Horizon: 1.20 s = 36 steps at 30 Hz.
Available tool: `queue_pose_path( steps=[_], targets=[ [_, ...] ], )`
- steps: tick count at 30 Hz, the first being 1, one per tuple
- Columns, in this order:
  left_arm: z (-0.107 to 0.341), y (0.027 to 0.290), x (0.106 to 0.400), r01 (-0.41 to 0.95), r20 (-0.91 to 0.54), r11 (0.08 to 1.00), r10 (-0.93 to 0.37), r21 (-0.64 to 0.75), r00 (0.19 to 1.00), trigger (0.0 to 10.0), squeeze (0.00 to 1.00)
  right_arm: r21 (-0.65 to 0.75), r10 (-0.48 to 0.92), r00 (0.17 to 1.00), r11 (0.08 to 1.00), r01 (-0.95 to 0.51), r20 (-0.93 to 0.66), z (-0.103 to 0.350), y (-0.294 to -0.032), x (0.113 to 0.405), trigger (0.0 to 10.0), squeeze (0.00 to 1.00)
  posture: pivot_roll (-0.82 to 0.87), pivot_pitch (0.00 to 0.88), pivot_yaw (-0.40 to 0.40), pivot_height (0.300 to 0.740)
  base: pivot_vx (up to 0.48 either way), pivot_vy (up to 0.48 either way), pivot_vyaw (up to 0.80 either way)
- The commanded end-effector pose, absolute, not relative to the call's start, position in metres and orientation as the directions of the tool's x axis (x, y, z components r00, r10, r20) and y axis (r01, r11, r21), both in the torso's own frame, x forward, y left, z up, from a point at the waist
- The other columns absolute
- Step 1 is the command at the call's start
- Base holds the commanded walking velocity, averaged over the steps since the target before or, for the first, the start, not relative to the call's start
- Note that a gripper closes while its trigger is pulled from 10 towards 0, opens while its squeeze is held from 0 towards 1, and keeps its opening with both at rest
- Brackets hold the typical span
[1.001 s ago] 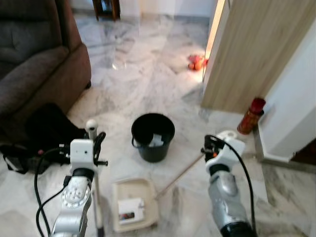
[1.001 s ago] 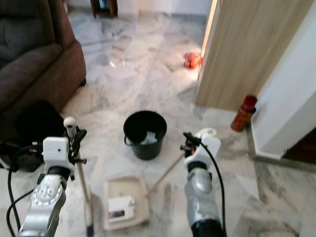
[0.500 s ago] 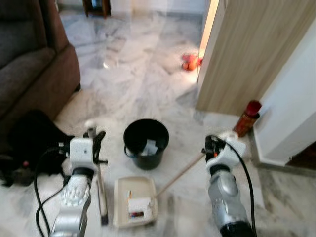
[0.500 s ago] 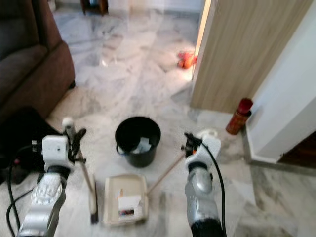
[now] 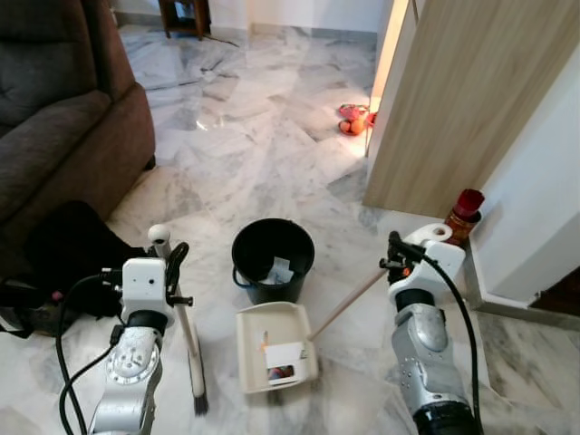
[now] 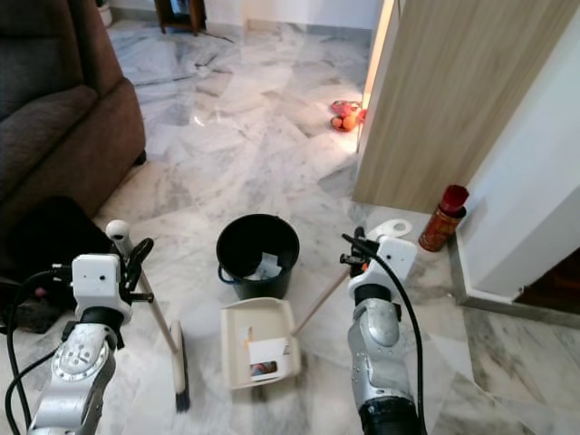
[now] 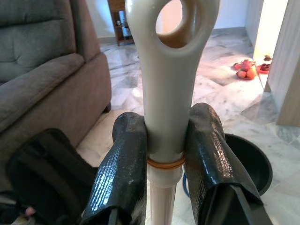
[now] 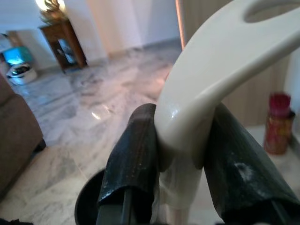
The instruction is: Sweep floor
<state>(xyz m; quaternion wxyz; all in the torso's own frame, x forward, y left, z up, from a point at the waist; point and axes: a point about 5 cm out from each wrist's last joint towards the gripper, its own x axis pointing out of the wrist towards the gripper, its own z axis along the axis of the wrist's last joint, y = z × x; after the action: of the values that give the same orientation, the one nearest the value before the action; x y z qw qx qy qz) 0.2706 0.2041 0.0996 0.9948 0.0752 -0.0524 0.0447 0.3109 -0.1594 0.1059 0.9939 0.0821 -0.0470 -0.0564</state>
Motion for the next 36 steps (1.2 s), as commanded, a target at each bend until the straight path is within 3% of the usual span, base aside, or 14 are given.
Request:
queue_pose_path(
  steps=[1,12,21,26,36],
  targets=[
    [0.107,0.205,0.270,-0.096,0.153,0.983,0.073,0.155,0.986,10.0,0.00,0.147,-0.092,0.980,0.987,0.066,0.177,0.129,-0.155,0.312,10.0,0.00,0.12,0.100,-0.012,0.740,0.000,0.000,0.00],
    [0.105,0.205,0.270,-0.090,0.146,0.984,0.067,0.156,0.987,10.0,0.00,0.096,-0.044,0.970,0.995,0.022,0.238,0.171,-0.153,0.301,10.0,0.00,0.11,0.095,-0.006,0.740,0.000,0.000,0.00],
    [0.105,0.202,0.272,-0.082,0.144,0.986,0.060,0.148,0.988,10.0,0.00,-0.001,-0.020,0.990,1.000,0.020,0.141,0.168,-0.160,0.281,10.0,0.00,0.10,0.097,-0.006,0.740,0.000,0.000,0.00],
    [0.105,0.201,0.272,-0.078,0.144,0.986,0.057,0.145,0.988,10.0,0.00,0.000,-0.039,0.994,0.999,0.040,0.107,0.168,-0.166,0.274,10.0,0.00,0.10,0.100,-0.004,0.740,0.000,0.000,0.00],
    [0.104,0.200,0.273,-0.073,0.141,0.987,0.053,0.143,0.989,10.0,0.00,0.066,-0.041,0.970,0.998,0.026,0.238,0.219,-0.157,0.269,10.0,0.00,0.09,0.101,0.001,0.740,0.000,0.000,0.00]
  ],
)
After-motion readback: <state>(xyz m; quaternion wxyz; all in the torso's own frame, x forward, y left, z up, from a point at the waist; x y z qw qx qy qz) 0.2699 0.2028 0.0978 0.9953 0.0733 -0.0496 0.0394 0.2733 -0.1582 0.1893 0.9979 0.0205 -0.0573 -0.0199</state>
